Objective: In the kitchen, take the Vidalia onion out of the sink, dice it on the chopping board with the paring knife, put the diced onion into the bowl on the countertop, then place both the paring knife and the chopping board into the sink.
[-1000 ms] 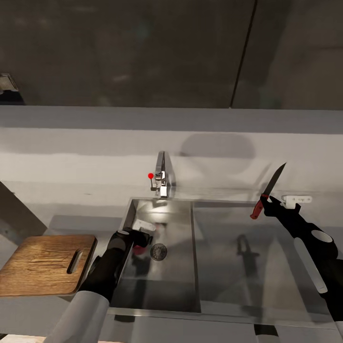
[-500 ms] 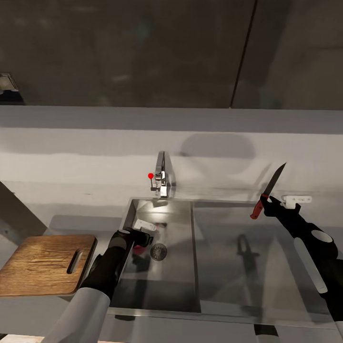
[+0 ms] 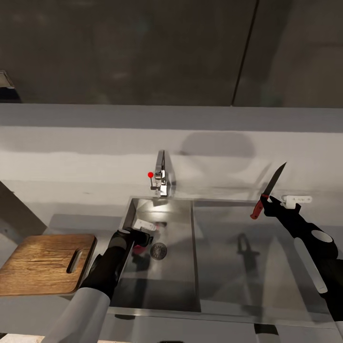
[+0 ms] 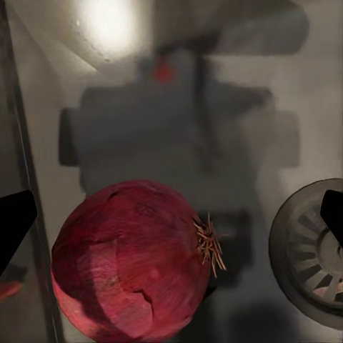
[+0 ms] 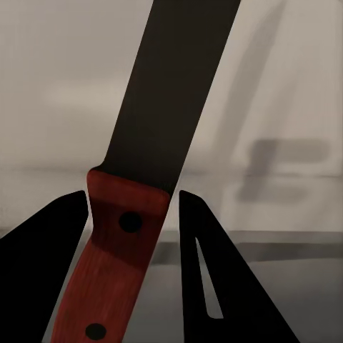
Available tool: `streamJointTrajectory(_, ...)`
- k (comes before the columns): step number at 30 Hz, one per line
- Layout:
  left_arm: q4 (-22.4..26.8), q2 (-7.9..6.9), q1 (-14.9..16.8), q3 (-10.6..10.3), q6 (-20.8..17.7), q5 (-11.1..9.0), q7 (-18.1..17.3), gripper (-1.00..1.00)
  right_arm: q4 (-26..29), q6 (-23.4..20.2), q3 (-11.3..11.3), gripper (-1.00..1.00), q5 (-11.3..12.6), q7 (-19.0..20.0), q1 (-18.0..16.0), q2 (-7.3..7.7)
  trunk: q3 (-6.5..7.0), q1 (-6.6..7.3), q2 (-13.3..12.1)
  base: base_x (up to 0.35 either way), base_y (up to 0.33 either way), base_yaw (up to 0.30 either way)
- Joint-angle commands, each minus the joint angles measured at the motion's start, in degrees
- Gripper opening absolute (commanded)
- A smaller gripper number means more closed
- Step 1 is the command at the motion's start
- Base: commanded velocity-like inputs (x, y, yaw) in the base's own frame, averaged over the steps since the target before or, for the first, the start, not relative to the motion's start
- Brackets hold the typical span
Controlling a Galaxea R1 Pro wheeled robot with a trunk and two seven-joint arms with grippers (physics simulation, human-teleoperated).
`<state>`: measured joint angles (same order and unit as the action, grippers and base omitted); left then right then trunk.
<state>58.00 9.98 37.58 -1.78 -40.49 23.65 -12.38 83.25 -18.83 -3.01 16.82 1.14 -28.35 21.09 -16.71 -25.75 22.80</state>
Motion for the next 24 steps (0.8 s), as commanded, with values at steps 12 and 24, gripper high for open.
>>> streamJointTrajectory(12,0.1,0.02,0.0,0.0,-0.2,0.6,0.1,1.00,0.1,-0.3,-0.1,-1.00,0.3,0.1,0.0,0.01,-0.65,-0.03,0.1,0.000,0.000,0.000)
streamJointTrajectory(24,0.0,0.02,0.0,0.0,-0.2,0.6,0.2,1.00,0.1,-0.3,-0.1,-1.00,0.3,0.1,0.0,0.01,-1.48,-0.03,0.1,0.000,0.000,0.000)
